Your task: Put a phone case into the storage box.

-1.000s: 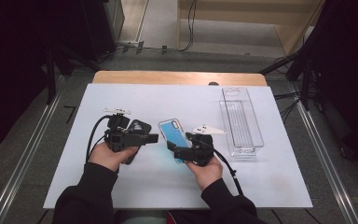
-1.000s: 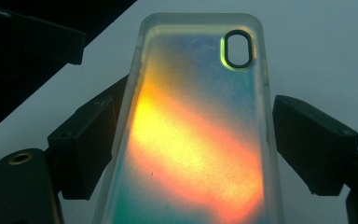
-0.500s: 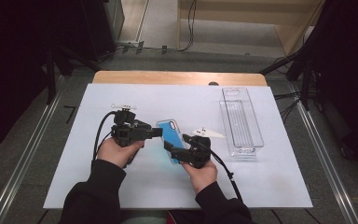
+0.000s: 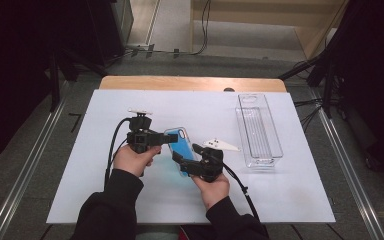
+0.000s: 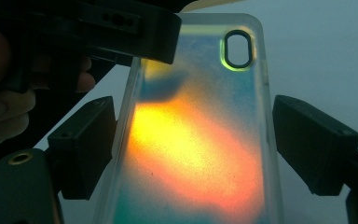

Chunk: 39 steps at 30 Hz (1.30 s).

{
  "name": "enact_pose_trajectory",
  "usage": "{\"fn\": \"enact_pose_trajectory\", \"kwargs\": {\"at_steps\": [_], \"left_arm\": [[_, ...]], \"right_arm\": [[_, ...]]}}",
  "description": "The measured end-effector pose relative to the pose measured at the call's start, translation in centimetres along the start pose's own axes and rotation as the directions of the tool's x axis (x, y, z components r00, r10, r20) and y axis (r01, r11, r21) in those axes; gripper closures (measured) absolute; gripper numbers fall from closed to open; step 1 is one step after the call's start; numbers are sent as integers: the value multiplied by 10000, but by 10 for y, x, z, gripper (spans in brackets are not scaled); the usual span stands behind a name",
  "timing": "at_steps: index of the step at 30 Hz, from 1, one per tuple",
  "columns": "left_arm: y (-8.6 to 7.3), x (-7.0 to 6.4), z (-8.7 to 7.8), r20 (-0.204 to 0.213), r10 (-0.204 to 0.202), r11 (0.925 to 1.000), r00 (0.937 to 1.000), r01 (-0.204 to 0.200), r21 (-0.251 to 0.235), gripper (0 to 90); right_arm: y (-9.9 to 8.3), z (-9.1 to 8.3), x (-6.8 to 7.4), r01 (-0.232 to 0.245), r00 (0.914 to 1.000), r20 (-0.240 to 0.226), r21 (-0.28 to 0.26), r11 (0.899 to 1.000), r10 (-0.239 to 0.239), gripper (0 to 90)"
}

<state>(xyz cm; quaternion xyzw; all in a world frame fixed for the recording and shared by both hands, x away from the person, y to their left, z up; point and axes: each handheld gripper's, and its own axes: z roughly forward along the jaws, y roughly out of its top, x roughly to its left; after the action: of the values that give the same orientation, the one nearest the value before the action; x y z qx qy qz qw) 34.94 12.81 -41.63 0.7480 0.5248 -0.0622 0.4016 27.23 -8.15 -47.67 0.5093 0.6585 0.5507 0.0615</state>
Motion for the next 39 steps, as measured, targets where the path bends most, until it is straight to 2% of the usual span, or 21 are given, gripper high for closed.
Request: {"fn": "enact_pose_trajectory", "kwargs": {"at_steps": [4,8,10,12,17,19,24,26,30,31,34,39], "left_arm": [[0,1,3,340,-300,9995,9990,299,52,492],[0,1,3,657,-481,9988,9967,483,-12,638],[0,3,3,688,-625,9980,9957,624,40,715],[-1,5,3,856,-776,9970,9933,774,64,730],[-1,3,1,1126,-793,9967,9905,805,-59,774],[-1,3,0,1369,-844,9964,9870,851,7,789],[-1,-1,-5,1544,-727,9966,9853,776,-261,805],[-1,-1,-6,1736,-814,9958,9815,872,-262,806],[-1,-2,-9,1733,-741,9958,9821,821,-398,806],[-1,-2,-10,1706,-677,9960,9830,767,-466,806],[0,-3,-13,1599,-510,9960,9858,619,-637,805],[-1,-5,-17,1308,-132,9954,9913,254,-926,804]], "right_arm": [[-1,0,1,42,9999,-101,-92,9999,-43,145],[-1,1,3,76,9997,-246,-222,9997,-81,145],[-1,1,3,102,9996,-278,-299,9995,-111,145],[-1,2,2,156,9994,-311,-308,9994,-166,145],[-3,5,3,427,9988,-243,-266,9987,-434,144],[-3,5,4,509,9985,-186,-258,9984,-514,144],[0,4,7,1188,9929,-62,-288,9925,-1190,140],[2,2,6,1337,9909,-102,-344,9904,-1341,134],[10,2,5,1638,9865,-104,342,9859,-1635,0],[12,3,5,1657,9862,-42,522,9848,-1657,0],[18,2,3,1740,9845,-380,871,9809,-1713,0],[22,-3,0,2115,9773,-210,1453,9665,-2107,0]]}}
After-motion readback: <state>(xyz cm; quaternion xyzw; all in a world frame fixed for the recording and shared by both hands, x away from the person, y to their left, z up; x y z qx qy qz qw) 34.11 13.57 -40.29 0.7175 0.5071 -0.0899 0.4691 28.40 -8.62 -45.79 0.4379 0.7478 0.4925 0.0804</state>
